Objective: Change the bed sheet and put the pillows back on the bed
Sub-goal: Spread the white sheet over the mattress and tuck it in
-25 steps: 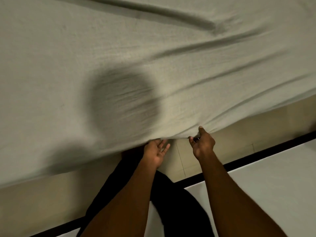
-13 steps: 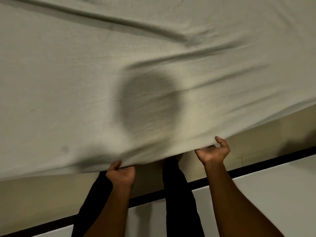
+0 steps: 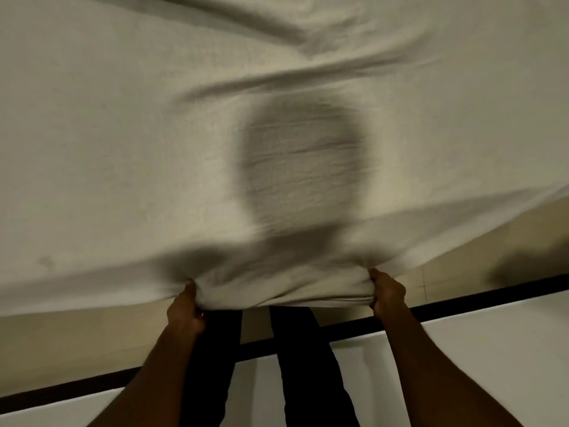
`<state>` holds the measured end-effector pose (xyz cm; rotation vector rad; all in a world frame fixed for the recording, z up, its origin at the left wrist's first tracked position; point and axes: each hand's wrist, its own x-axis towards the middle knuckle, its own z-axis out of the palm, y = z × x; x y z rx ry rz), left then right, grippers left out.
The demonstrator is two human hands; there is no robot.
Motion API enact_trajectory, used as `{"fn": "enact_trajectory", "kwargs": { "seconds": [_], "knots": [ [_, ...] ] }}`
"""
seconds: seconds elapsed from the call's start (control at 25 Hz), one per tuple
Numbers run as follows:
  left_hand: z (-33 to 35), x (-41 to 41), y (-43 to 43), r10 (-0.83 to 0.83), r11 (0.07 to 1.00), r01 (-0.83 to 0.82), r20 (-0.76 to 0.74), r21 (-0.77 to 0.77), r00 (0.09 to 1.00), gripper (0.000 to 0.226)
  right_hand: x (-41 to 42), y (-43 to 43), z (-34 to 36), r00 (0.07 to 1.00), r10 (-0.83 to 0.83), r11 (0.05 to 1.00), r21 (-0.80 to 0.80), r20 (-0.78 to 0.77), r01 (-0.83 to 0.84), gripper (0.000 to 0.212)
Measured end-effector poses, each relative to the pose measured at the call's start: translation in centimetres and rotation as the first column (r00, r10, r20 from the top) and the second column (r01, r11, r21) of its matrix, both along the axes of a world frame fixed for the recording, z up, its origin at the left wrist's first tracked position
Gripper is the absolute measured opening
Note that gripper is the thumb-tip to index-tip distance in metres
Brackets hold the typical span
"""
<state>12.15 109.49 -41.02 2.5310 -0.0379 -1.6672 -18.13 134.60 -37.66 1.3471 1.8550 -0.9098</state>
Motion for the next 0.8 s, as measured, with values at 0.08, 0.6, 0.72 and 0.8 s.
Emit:
{"fn": "enact_trajectory", "kwargs": {
  "seconds": [0.08,0.6,0.72,0.8],
  "knots": [
    [-2.1,-0.3,-1.1,-0.1,0.995,0.102,0.144,-0.01,0.984,0.056,0.0,-0.7,-3.0,0.997,-0.035,0.999,0.014,-0.063,0.036,0.024],
    [0.9,-2.7,-3.3,0.3,0.931,-0.349,-0.323,-0.104,0.898,0.033,-1.9,-8.3,-2.6,0.934,-0.357,0.861,-0.38,0.02,0.337,0.041],
    [1.7,-4.3,-4.9,0.499,0.805,-0.586,-0.43,-0.092,0.753,0.047,-1.7,-10.7,-1.4,0.861,-0.502,0.718,-0.512,0.087,0.471,0.052],
    [0.8,-4.6,-5.0,0.561,0.746,-0.661,-0.458,-0.081,0.69,0.052,-1.0,-11.6,-1.4,0.823,-0.56,0.669,-0.534,0.096,0.518,0.059]
  ]
}}
